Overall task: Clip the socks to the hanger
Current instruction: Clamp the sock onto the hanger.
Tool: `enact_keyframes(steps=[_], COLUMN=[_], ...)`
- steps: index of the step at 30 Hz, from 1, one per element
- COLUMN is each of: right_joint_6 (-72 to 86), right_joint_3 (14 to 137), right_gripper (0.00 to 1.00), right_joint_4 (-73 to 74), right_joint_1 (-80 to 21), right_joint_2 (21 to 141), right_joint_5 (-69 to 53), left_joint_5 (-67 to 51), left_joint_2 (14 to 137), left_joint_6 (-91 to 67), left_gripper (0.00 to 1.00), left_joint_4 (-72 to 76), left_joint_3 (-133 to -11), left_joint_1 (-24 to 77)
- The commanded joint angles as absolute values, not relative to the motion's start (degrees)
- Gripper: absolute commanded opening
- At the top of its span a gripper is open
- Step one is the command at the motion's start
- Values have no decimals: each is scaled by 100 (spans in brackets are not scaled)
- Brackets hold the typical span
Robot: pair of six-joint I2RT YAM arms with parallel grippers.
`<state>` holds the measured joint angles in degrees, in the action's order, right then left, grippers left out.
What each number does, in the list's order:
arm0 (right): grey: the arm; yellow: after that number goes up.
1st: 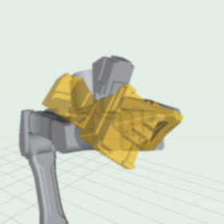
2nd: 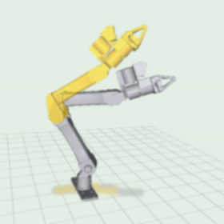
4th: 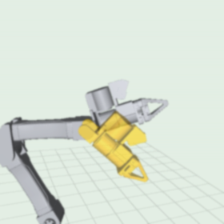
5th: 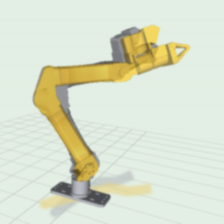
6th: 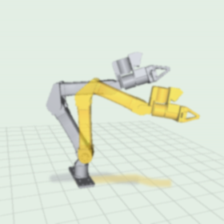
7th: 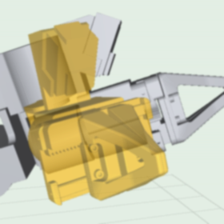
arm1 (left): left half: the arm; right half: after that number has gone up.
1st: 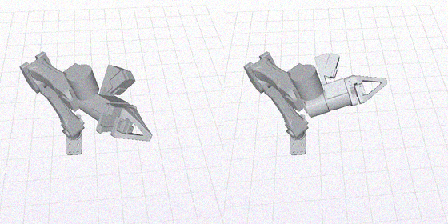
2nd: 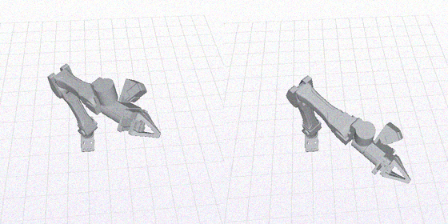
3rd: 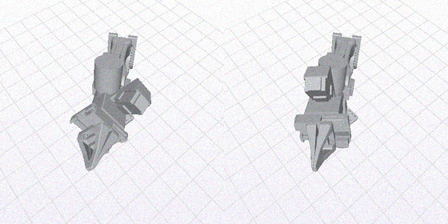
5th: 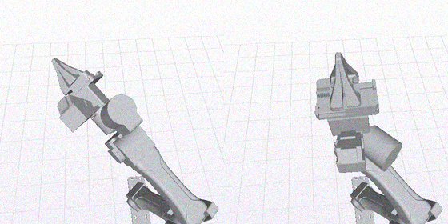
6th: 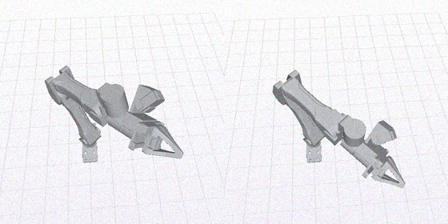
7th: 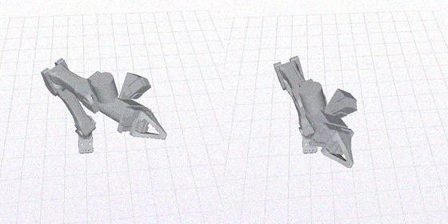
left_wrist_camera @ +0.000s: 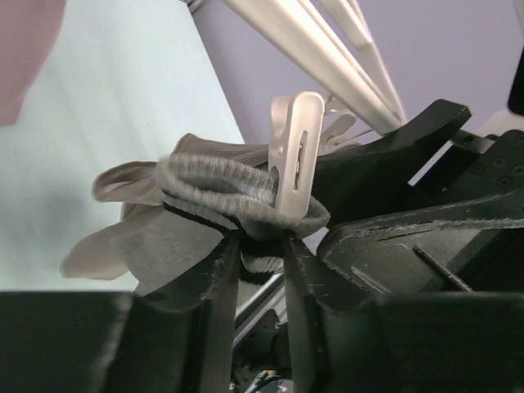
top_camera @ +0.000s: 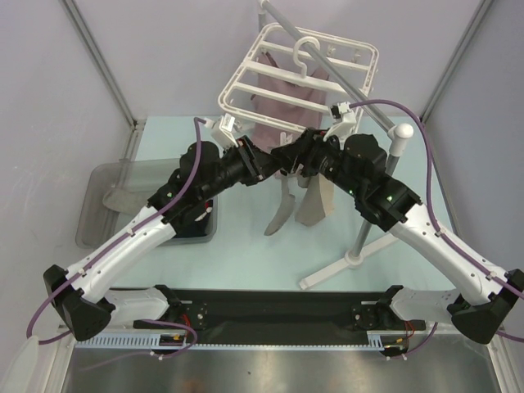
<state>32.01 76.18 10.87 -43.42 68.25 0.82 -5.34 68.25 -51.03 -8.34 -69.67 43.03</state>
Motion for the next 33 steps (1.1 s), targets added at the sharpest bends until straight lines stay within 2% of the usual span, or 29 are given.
enact_keyframes(steps=[1, 4, 7, 11, 17, 22, 27, 29, 33], right_joint_6=[3243, 3208, 3120, 2936, 2663, 2531, 2470, 2417, 2321], right_joint_3=[7646, 7638, 7664, 7664, 7620, 7576, 7603, 7603, 7611], right_gripper=[61, 65, 67, 68, 68, 69, 69, 69, 69], right_joint_4=[1265, 1335, 1476, 1687, 1916, 2004, 2065, 2057, 2100], right_joint_1=[-4368, -4368, -4359, -4351, -4333, -4324, -4324, -4316, -4324], right_joint_2=[6741, 6680, 6610, 6496, 6346, 6232, 6135, 6108, 6065], right_joint_5=[-97, -62, -35, -9, 158, 62, -351, -509, -703], left_joint_5=[-598, -528, -466, -309, 394, 686, 633, 597, 1238], left_joint_2=[6715, 6566, 6329, 5828, 4773, 4649, 4816, 4834, 4904], left_joint_6=[-5133, -5054, -4940, -4624, -3913, -3086, -2401, -1681, -810], left_gripper=[41, 55, 61, 59, 50, 56, 57, 55, 56], left_joint_4=[-659, -685, -799, -1002, -1520, -1705, -1565, -1074, -275], left_joint_3=[-7128, -6935, -6663, -6058, -5563, -5809, -6144, -6048, -5801], left_joint_1=[4359, 4359, 4359, 4359, 4359, 4281, 3895, 3876, 3867])
